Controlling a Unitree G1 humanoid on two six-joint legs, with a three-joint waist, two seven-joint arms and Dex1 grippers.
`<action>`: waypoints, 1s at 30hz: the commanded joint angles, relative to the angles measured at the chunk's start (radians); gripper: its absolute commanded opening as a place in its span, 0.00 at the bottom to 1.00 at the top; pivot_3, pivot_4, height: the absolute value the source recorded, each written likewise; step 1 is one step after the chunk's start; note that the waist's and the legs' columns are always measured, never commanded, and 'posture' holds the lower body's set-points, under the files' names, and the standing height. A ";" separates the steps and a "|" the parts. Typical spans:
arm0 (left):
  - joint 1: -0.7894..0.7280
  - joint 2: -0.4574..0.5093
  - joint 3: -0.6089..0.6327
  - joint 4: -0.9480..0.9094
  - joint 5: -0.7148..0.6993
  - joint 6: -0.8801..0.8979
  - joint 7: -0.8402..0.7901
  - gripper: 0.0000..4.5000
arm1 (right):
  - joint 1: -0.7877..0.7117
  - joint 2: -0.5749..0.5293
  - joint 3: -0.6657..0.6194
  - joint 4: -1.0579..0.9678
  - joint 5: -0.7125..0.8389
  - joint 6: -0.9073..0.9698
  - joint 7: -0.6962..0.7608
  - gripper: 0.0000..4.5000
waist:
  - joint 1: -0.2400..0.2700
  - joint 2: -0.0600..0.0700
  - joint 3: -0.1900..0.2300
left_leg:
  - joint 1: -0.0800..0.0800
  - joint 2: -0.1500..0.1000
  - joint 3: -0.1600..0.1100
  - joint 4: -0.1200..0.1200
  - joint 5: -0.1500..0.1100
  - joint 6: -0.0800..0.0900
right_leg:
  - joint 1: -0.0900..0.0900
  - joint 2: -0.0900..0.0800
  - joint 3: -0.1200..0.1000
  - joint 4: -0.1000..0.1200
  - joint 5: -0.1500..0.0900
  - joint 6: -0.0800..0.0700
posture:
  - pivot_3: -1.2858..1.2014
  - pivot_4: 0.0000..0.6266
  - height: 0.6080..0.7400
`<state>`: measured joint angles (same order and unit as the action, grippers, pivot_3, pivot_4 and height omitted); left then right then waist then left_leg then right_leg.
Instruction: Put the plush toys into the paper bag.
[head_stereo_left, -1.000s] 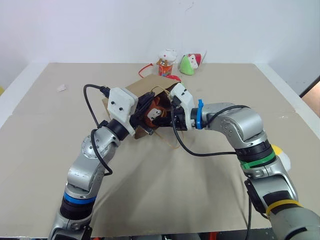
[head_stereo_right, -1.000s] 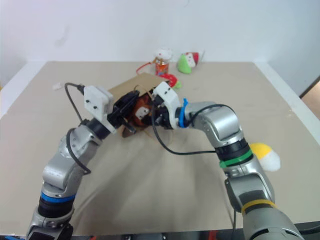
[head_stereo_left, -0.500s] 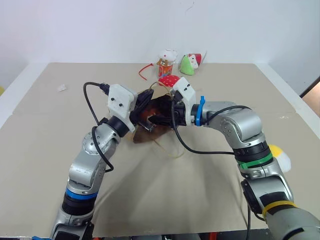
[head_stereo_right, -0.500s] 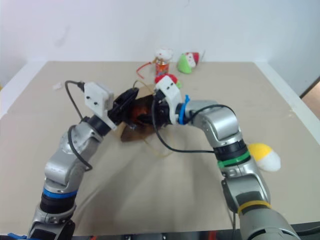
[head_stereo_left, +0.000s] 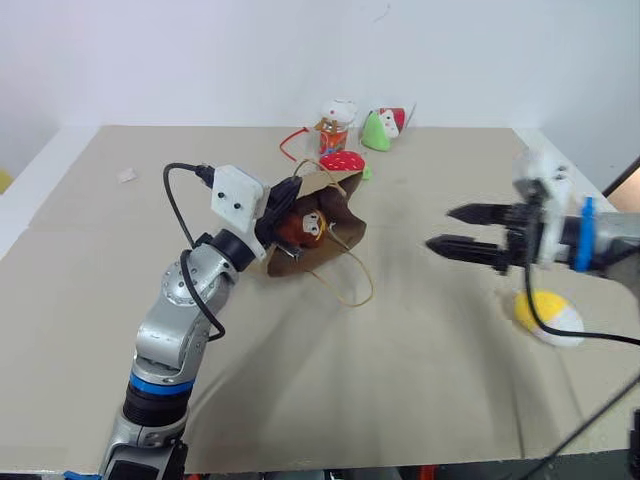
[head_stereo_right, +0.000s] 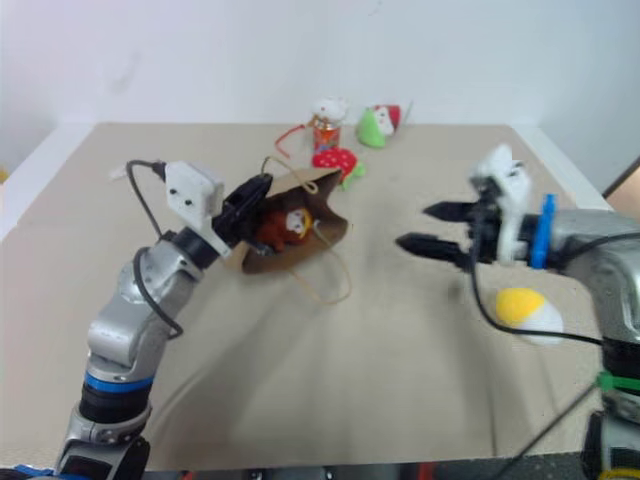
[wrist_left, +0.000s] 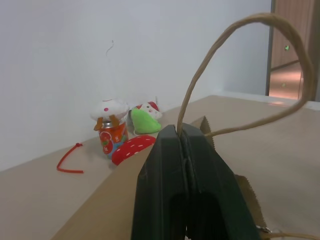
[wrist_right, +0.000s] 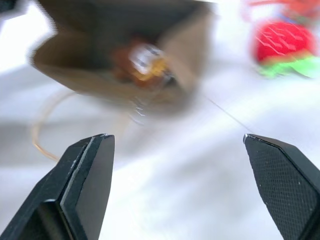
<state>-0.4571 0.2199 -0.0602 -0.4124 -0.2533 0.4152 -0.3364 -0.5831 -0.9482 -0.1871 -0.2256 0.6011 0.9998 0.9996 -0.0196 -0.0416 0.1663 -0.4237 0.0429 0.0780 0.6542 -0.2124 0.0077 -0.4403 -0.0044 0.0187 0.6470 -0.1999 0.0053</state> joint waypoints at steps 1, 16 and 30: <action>0.019 -0.006 -0.012 -0.063 -0.007 0.000 0.002 0.00 | 0.248 -0.084 -0.220 0.052 -0.113 -0.067 -0.064 0.99 | 0.002 0.000 0.000 | 0.000 0.000 0.000 0.000 0.000 0.000 | 0.000 0.000 0.000 0.000 0.000 0.000 | 0.52 0.24 1.00; 0.031 -0.016 -0.027 -0.074 -0.004 0.002 0.007 0.00 | 0.595 -0.003 -0.325 0.285 -0.248 -0.286 -0.159 0.90 | -0.002 0.003 -0.001 | 0.004 -0.005 -0.001 0.001 0.002 0.001 | 0.003 0.002 0.004 0.000 0.000 -0.002 | 0.52 0.24 1.00; -0.013 -0.014 -0.012 -0.040 0.002 -0.021 0.000 0.00 | 0.415 0.034 -0.232 0.016 -0.050 -0.177 -0.130 0.20 | -0.012 0.003 0.000 | 0.006 -0.010 -0.001 0.001 0.004 0.003 | 0.003 0.001 0.012 0.000 0.001 0.001 | 0.52 0.24 1.00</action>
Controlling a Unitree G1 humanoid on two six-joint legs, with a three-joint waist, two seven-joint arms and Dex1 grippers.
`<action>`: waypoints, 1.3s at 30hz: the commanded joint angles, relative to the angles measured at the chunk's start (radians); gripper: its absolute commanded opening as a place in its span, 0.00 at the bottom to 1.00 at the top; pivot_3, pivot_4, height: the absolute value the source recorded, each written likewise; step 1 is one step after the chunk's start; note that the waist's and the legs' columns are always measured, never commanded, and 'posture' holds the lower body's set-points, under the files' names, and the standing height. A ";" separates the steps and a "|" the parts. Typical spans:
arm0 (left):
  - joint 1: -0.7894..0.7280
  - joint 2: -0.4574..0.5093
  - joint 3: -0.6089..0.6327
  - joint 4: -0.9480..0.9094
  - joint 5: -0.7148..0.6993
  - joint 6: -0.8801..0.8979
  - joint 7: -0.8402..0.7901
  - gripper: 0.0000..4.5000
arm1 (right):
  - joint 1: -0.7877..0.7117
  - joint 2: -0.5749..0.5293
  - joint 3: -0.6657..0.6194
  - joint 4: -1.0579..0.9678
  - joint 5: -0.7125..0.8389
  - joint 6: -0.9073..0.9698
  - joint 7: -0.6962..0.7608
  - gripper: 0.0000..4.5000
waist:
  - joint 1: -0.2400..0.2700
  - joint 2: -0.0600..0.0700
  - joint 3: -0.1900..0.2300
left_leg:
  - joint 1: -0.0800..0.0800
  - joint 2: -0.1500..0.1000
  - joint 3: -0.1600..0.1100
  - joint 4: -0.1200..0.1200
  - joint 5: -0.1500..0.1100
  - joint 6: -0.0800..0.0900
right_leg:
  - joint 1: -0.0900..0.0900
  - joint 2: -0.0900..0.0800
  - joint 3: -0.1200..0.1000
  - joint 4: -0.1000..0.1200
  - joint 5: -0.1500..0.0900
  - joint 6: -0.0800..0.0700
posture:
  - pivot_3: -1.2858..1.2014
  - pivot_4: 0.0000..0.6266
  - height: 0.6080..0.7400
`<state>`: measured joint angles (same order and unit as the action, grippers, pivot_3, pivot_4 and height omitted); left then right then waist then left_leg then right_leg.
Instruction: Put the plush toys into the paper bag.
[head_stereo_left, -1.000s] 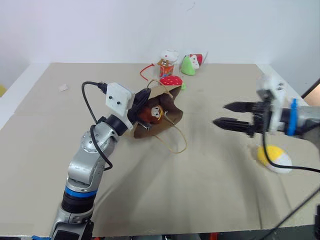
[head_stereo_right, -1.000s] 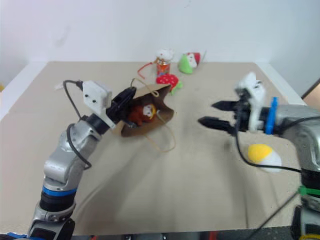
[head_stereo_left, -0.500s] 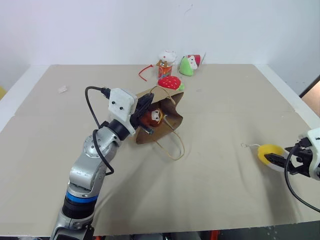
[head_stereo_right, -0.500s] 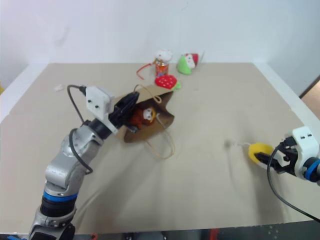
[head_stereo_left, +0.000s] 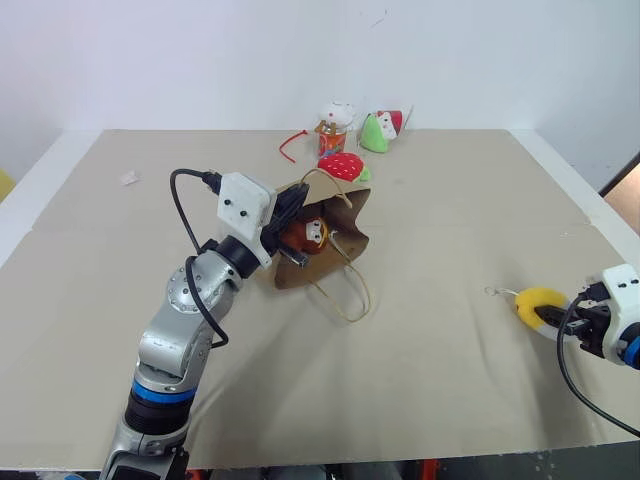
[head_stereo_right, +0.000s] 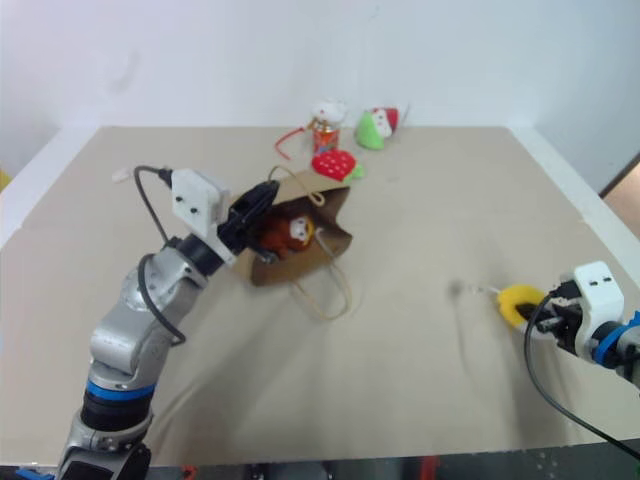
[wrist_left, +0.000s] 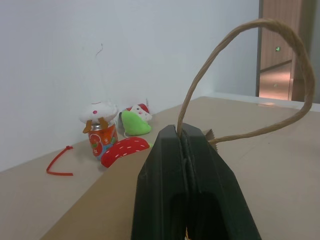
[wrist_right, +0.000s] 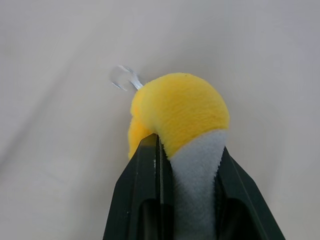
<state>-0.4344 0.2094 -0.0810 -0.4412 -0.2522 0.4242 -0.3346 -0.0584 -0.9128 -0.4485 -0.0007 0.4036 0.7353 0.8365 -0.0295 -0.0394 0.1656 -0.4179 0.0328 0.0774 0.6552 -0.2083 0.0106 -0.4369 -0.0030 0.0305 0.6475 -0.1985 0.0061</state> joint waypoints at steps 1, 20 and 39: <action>-0.040 -0.004 0.010 -0.006 0.002 -0.034 -0.001 0.00 | -0.153 0.010 0.055 -0.258 0.190 0.129 0.031 0.20 | -0.006 0.002 0.001 | 0.000 0.000 0.000 0.000 0.000 0.000 | -0.001 0.000 0.001 0.000 0.001 0.000 | 0.52 0.24 1.00; -0.061 -0.028 0.002 0.008 0.010 -0.041 0.016 0.00 | -0.704 0.447 0.563 -0.026 0.020 0.006 -0.173 0.20 | 0.006 -0.002 0.001 | -0.006 -0.004 -0.012 -0.001 0.001 0.000 | -0.004 0.012 0.018 -0.001 0.005 0.006 | 0.52 0.24 1.00; -0.060 -0.044 -0.002 0.006 0.016 -0.034 0.031 0.00 | -0.740 0.521 0.605 0.047 -0.087 -0.092 -0.116 0.94 | 0.006 -0.002 0.001 | -0.006 -0.003 -0.012 -0.001 0.001 0.000 | -0.004 0.013 0.018 0.000 0.005 0.005 | 0.52 0.24 1.00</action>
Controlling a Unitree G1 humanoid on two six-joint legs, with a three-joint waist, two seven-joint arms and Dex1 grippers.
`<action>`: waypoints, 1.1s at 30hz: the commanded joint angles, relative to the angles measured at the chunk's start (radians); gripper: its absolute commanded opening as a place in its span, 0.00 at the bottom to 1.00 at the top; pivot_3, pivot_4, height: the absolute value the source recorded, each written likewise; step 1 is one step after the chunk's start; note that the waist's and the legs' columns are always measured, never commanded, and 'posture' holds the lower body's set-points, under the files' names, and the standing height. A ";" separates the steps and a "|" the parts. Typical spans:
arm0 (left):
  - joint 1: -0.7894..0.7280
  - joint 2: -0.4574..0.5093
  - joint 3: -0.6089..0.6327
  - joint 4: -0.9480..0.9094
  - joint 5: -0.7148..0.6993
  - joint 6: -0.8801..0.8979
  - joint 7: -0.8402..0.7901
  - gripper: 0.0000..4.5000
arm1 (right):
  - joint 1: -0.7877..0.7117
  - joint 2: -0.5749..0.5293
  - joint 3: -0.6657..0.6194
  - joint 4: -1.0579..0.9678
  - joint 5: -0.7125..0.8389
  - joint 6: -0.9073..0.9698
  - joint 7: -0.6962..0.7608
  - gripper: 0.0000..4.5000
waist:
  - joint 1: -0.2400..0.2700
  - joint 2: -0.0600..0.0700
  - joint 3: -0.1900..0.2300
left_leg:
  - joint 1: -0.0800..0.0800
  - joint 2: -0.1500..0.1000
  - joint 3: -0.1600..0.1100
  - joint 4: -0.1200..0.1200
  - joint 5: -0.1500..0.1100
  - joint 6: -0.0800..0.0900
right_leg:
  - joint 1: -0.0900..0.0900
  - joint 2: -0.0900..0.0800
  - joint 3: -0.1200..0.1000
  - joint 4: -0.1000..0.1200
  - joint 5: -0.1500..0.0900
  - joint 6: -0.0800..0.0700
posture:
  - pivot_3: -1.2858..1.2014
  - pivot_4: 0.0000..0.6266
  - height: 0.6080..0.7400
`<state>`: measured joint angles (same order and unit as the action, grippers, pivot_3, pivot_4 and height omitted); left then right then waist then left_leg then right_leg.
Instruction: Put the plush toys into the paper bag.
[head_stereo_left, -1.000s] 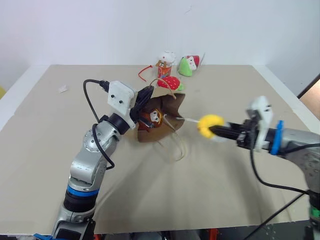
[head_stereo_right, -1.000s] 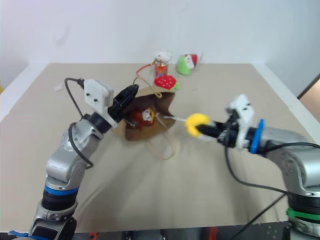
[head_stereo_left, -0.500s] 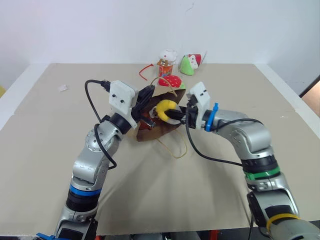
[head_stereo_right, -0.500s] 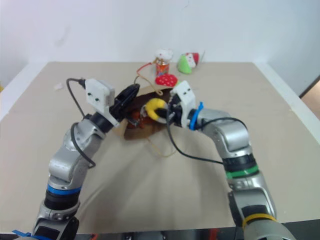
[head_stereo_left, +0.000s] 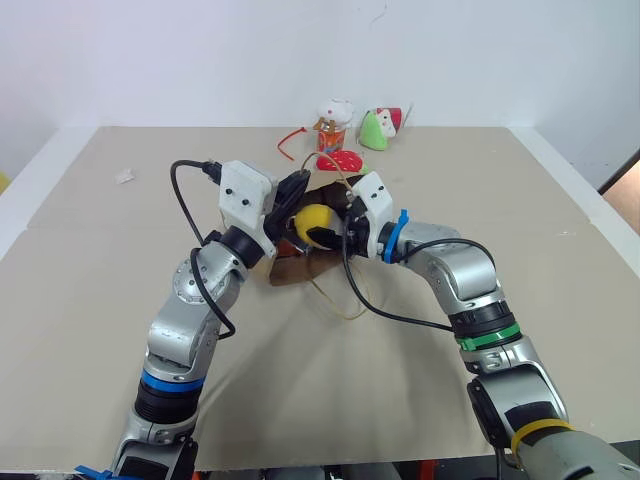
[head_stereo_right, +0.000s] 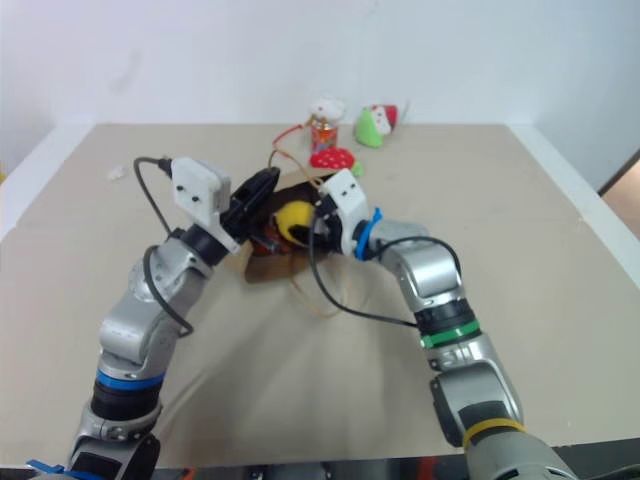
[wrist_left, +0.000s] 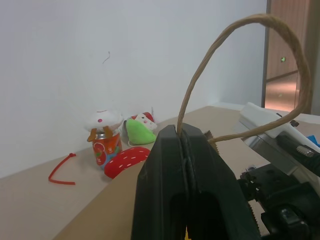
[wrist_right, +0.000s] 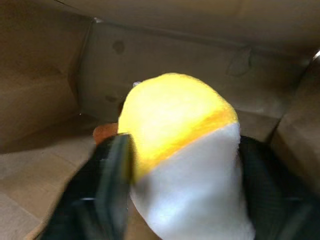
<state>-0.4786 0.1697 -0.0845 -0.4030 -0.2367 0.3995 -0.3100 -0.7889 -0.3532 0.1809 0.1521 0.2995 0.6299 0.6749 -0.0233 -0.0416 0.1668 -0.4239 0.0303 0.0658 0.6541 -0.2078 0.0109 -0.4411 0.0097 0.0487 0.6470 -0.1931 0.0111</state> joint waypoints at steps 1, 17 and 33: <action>-0.016 -0.004 0.002 -0.031 0.000 -0.010 0.005 0.00 | -0.002 -0.051 -0.024 -0.135 0.027 0.030 0.057 0.98 | 0.000 0.000 0.000 | 0.000 0.000 0.000 0.000 0.000 0.000 | 0.000 0.000 0.000 0.000 0.000 0.000 | 0.52 0.24 1.00; -0.015 -0.002 0.010 -0.029 -0.003 -0.006 0.004 0.00 | 0.204 -0.360 -0.166 -0.416 0.149 0.263 0.185 0.98 | 0.004 0.000 0.000 | 0.000 -0.001 0.000 0.000 0.000 0.000 | 0.000 -0.001 0.000 0.000 0.000 0.000 | 0.52 0.24 1.00; -0.016 0.001 0.006 -0.034 -0.001 -0.008 0.000 0.00 | 0.360 -0.186 -0.092 -0.393 0.168 0.325 0.048 0.66 | -0.008 0.000 0.000 | 0.002 0.001 -0.001 0.000 0.001 0.001 | 0.001 0.002 0.001 0.001 0.000 0.000 | 0.52 0.24 1.00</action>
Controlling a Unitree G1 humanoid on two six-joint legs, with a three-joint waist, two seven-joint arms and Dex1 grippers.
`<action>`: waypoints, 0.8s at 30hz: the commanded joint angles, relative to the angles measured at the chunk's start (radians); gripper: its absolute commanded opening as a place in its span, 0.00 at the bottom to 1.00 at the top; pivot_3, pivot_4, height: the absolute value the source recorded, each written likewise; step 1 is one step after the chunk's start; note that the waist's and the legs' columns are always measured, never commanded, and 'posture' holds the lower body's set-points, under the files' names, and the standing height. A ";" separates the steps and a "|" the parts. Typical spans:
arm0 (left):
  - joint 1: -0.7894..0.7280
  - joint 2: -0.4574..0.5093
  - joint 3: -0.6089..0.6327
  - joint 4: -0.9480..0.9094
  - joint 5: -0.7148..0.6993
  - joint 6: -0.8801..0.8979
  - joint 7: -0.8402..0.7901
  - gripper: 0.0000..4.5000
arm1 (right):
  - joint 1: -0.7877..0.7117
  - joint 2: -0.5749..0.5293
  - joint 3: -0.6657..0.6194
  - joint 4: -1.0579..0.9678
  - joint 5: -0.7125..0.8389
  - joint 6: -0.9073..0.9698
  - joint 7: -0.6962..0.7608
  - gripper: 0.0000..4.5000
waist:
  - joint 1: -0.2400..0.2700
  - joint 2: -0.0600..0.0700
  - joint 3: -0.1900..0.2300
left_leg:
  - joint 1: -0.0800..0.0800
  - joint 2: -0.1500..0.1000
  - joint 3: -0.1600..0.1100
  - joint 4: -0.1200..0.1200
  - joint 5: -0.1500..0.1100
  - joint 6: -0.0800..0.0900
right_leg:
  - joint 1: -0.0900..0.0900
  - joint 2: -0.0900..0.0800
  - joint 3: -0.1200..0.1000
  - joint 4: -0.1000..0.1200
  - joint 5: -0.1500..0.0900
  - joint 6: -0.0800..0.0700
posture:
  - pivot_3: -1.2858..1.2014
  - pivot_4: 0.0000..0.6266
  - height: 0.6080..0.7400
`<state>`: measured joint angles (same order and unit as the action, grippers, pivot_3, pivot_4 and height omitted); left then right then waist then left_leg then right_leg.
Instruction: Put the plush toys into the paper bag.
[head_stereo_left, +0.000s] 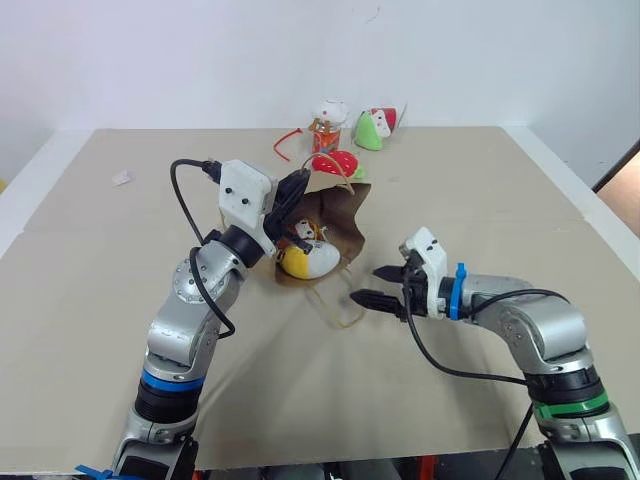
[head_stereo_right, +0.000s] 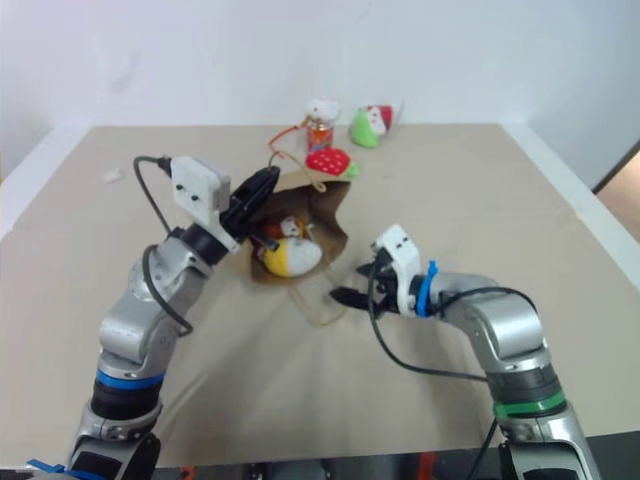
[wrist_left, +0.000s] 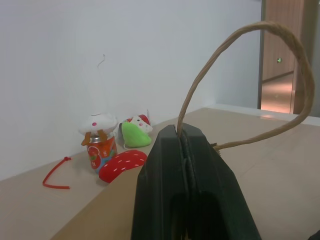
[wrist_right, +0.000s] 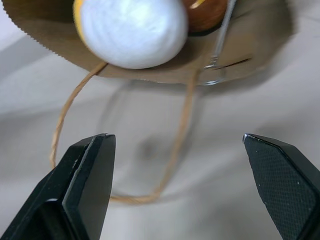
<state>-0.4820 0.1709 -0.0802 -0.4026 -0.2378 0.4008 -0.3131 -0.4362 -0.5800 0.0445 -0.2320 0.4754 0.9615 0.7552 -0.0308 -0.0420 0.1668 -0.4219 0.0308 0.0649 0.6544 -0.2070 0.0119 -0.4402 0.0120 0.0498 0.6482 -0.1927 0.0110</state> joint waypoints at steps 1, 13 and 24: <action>-0.011 0.000 0.002 -0.035 0.001 -0.008 0.004 0.00 | 0.017 0.036 0.051 -0.011 -0.016 -0.015 -0.029 0.56 | 0.001 0.000 0.000 | 0.000 0.000 0.001 0.000 0.000 0.000 | 0.000 0.000 0.001 0.000 0.000 0.000 | 0.52 0.24 1.00; -0.013 0.006 0.007 -0.026 -0.001 -0.009 -0.001 0.00 | -0.010 -0.023 -0.028 -0.023 -0.002 -0.102 0.011 0.02 | 0.006 0.000 0.000 | -0.001 -0.001 0.000 0.000 0.000 0.000 | 0.000 -0.001 0.000 -0.001 0.000 0.001 | 0.52 0.24 1.00; -0.034 -0.010 0.004 0.011 -0.003 -0.023 -0.002 0.00 | -0.181 -0.369 -0.275 -0.116 0.262 0.108 0.252 0.02 | 0.009 0.002 0.001 | -0.002 -0.002 0.000 0.000 0.000 0.000 | -0.001 -0.002 0.000 -0.001 0.000 0.001 | 0.52 0.24 1.00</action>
<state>-0.4904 0.1671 -0.0796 -0.3710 -0.2375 0.3974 -0.3167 -0.5731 -0.9032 -0.1636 -0.3038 0.6638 1.0227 0.9572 -0.0220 -0.0400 0.1681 -0.4239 0.0288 0.0655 0.6539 -0.2073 0.0121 -0.4409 0.0101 0.0505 0.6465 -0.1930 0.0115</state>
